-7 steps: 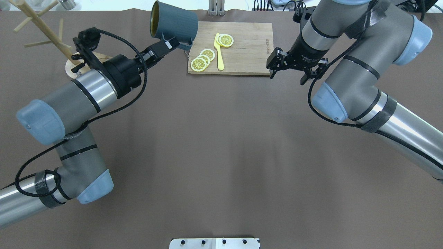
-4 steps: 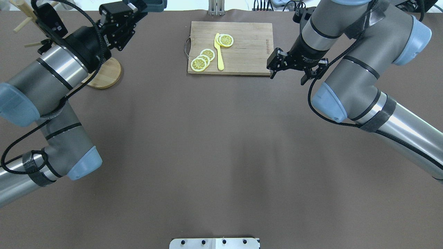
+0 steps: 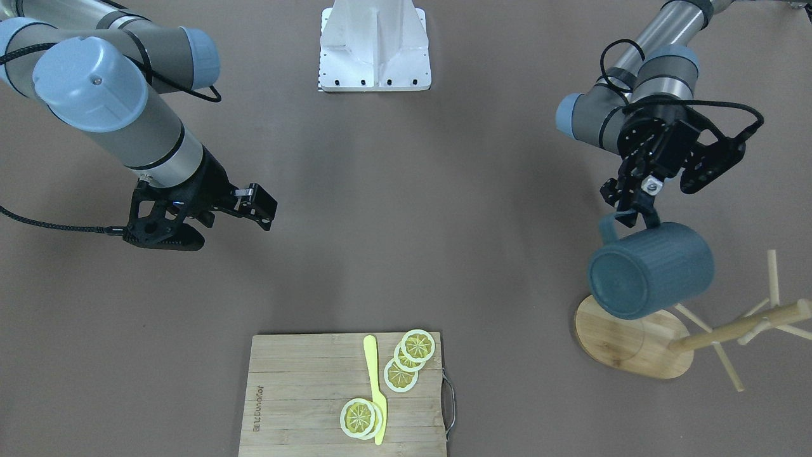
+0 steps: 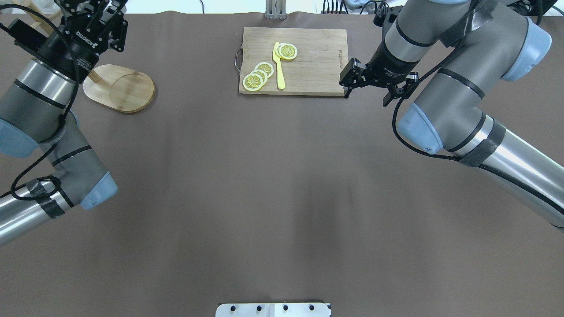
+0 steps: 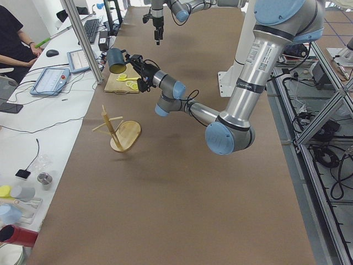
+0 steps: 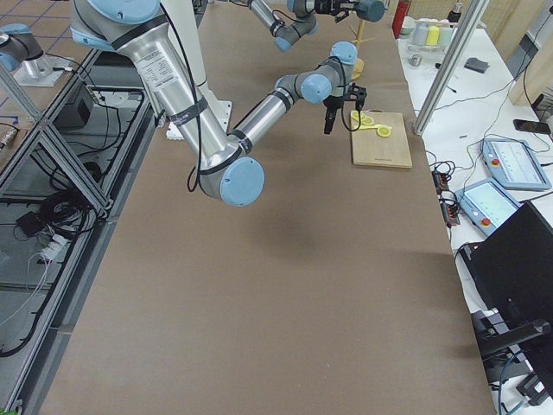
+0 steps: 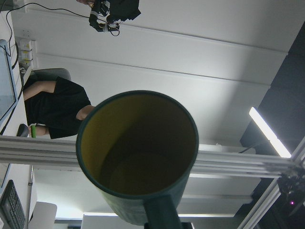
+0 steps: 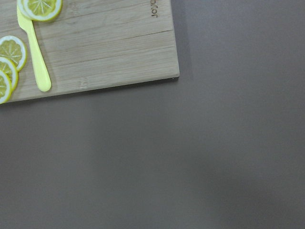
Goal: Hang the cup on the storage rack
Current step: 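Raise the mug and align its handle over a stand peg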
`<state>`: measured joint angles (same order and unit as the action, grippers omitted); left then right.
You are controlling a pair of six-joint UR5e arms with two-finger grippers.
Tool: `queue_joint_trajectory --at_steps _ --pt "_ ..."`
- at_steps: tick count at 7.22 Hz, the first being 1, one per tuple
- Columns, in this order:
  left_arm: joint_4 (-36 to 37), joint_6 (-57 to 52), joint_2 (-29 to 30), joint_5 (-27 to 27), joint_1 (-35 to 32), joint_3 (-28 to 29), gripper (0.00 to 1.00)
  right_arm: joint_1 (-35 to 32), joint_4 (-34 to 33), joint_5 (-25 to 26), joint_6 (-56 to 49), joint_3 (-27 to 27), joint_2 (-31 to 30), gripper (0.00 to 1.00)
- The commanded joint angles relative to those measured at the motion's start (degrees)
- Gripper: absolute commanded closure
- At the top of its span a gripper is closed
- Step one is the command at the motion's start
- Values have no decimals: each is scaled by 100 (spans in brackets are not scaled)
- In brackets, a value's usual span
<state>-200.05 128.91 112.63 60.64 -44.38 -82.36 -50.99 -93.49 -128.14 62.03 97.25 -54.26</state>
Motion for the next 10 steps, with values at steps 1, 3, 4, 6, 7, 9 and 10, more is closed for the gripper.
queue_joint_trajectory --at_steps 1,3,4,6,7,9,10 --pt "-25 433 -57 -122 -35 272 100 1 6 0 2 4 -5 0" --pt "-69 642 48 -533 -9 876 100 1 -3 0 2 4 3 0" --pt "-78 679 48 -544 -78 923 100 1 6 0 2 4 21 0" --pt "-52 688 162 -606 -158 1159 100 1 6 0 2 -4 12 0" --pt "-52 697 258 -606 -202 1317 100 1 -3 0 2 -4 12 0" --pt "-43 715 416 -615 -237 1633 100 -7 6 0 2 13 12 0" --pt "-34 837 435 -606 -324 1792 100 -7 6 0 2 13 12 0"
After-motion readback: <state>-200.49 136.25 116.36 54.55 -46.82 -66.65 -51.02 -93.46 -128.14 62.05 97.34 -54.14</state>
